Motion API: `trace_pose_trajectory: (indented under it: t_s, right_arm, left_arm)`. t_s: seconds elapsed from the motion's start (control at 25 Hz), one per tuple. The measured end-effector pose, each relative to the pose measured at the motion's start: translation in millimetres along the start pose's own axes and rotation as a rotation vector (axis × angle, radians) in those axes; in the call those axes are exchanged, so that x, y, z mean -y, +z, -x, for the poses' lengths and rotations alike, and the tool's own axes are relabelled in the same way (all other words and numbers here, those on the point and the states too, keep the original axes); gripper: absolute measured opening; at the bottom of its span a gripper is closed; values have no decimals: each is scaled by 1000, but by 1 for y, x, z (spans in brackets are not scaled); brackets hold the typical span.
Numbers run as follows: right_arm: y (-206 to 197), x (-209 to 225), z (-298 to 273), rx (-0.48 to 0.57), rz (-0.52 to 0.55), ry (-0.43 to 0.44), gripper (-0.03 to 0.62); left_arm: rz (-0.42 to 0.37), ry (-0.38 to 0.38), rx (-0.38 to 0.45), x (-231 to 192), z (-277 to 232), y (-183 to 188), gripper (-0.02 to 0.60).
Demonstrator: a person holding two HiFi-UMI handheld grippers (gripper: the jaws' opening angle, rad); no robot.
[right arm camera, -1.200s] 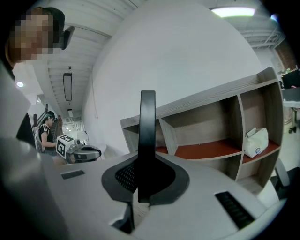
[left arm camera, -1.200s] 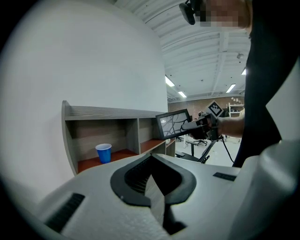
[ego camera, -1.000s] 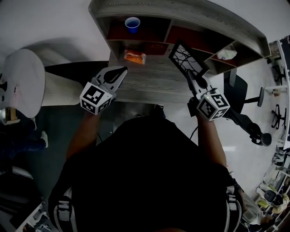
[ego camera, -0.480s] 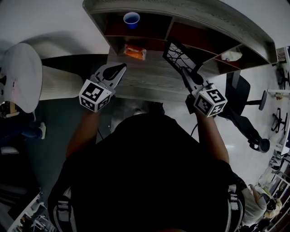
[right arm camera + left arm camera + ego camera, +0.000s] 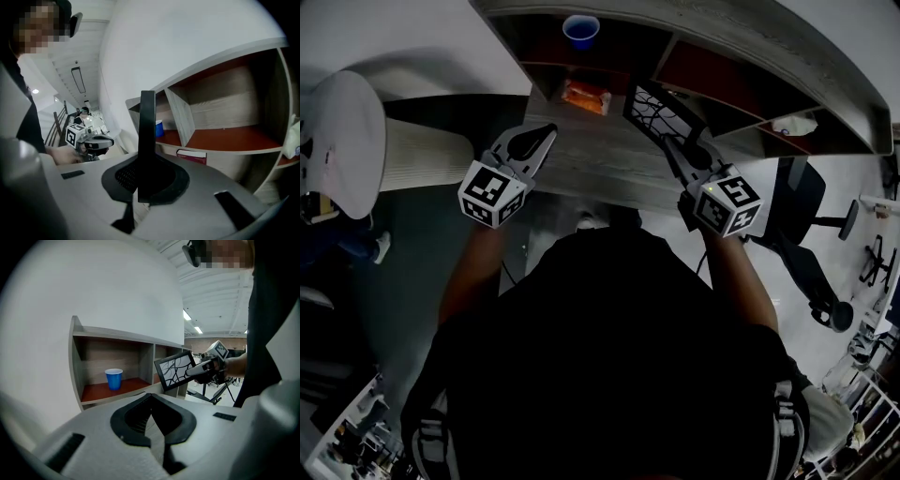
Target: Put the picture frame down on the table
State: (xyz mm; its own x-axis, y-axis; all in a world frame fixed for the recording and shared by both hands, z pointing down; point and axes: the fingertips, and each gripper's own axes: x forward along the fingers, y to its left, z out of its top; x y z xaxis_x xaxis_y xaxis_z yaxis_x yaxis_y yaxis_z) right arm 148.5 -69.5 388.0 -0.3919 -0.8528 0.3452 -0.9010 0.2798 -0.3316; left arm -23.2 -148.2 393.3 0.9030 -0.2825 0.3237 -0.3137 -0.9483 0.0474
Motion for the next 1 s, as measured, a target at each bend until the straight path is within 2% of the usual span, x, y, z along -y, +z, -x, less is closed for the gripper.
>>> trace_pose_trajectory:
  t_s: [0.28, 0.8, 1.0]
  right_arm:
    - [-21, -10, -32, -84, 17, 85, 17]
    - [-77, 11, -80, -257, -29, 180, 17]
    - [-100, 23, -103, -323, -93, 203, 17]
  left_arm:
    - [19, 42, -4, -11, -5, -5, 15]
    - [89, 126, -45, -30, -12, -30, 15]
    - [109, 158, -55, -41, -10, -38, 15]
